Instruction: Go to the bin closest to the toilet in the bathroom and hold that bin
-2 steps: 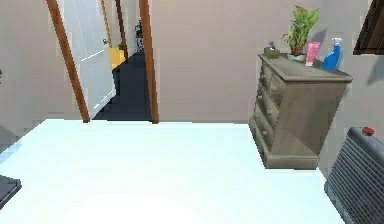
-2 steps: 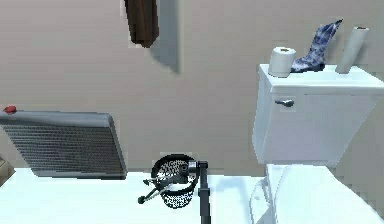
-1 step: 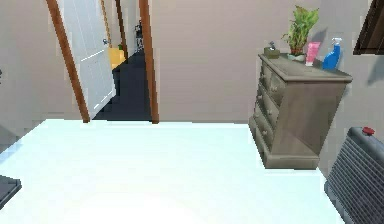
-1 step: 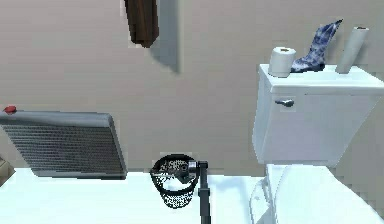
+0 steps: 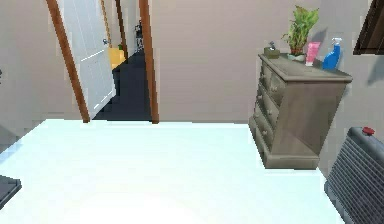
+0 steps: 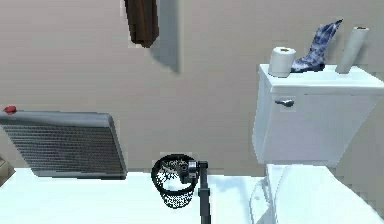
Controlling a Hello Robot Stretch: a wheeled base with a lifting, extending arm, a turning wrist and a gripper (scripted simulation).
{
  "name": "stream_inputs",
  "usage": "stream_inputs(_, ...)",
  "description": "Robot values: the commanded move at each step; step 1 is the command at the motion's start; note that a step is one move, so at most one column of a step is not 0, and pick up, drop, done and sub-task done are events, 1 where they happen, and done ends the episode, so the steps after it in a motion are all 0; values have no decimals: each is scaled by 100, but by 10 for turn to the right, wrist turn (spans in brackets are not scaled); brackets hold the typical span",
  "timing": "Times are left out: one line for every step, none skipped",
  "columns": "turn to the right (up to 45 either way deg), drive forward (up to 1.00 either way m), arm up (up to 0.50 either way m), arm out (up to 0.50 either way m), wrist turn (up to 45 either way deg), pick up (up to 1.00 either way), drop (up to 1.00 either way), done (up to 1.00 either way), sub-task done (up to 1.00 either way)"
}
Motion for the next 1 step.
stream_inputs(0,0,-30,0,0,0,0,0,0)
